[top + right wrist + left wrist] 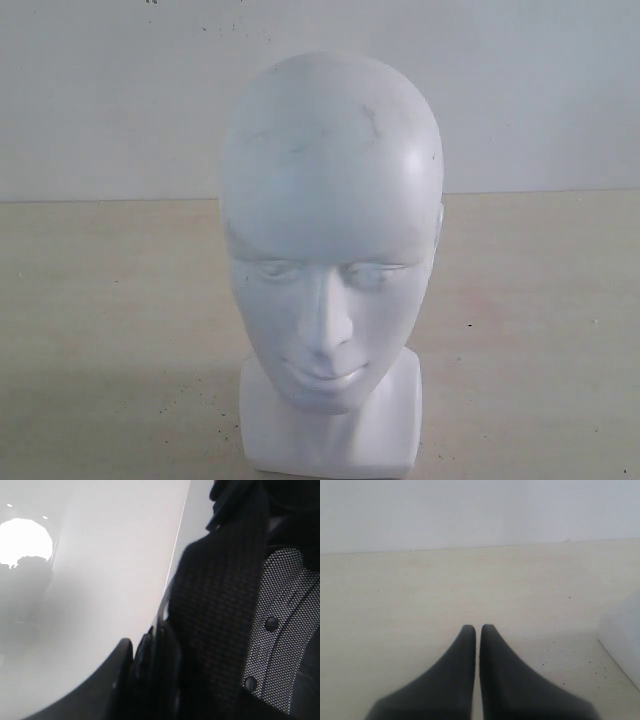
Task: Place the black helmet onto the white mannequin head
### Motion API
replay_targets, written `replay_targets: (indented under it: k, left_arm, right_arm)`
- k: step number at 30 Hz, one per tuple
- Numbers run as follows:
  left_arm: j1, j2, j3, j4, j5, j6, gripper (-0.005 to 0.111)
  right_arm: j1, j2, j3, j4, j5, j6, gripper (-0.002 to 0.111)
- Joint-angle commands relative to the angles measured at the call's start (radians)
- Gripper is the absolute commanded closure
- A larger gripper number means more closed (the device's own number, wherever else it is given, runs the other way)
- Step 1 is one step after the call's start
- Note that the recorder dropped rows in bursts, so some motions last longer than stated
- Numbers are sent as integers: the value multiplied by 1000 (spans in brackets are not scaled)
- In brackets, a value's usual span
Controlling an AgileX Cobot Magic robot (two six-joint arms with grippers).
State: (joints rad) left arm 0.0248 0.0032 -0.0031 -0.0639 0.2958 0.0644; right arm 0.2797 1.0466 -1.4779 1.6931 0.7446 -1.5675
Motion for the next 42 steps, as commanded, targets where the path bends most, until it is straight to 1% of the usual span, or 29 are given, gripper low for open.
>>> replay_targets:
  k: [1, 9, 16, 19, 23, 28, 31, 34, 36, 40, 42]
  left_arm:
    - [3, -3, 3, 2, -1, -10, 102]
    - [3, -3, 3, 2, -1, -10, 102]
    - [3, -3, 3, 2, -1, -10, 102]
    - [3, -3, 3, 2, -1, -10, 102]
    - [3, -3, 3, 2, -1, -10, 102]
    - [3, -3, 3, 2, -1, -10, 102]
    - [3, -3, 3, 2, -1, -10, 102]
    - [3, -3, 3, 2, -1, -10, 102]
    - [3, -3, 3, 2, -1, -10, 102]
    - [3, -3, 3, 2, -1, -10, 102]
    - [3, -3, 3, 2, -1, -10, 102]
  right_arm:
    - [-1, -17, -21, 51, -39, -144, 108]
    - [-1, -12, -21, 51, -161, -228, 108]
    - [-1, -12, -21, -25, -174, -248, 108]
    - [-1, -12, -21, -24, -185, -248, 108]
    - [-1, -12, -21, -41, -249, -257, 108]
    - [-1, -12, -21, -57, -358, -322, 108]
    - [-1, -12, -21, -58, -391, -334, 108]
    - [-1, -12, -21, -65, -398, -297, 108]
    - [-1, -12, -21, -78, -400, -220, 108]
    - [-1, -12, -21, -164, -400, -8, 108]
    - [-1, -12, -21, -167, -386, 112, 108]
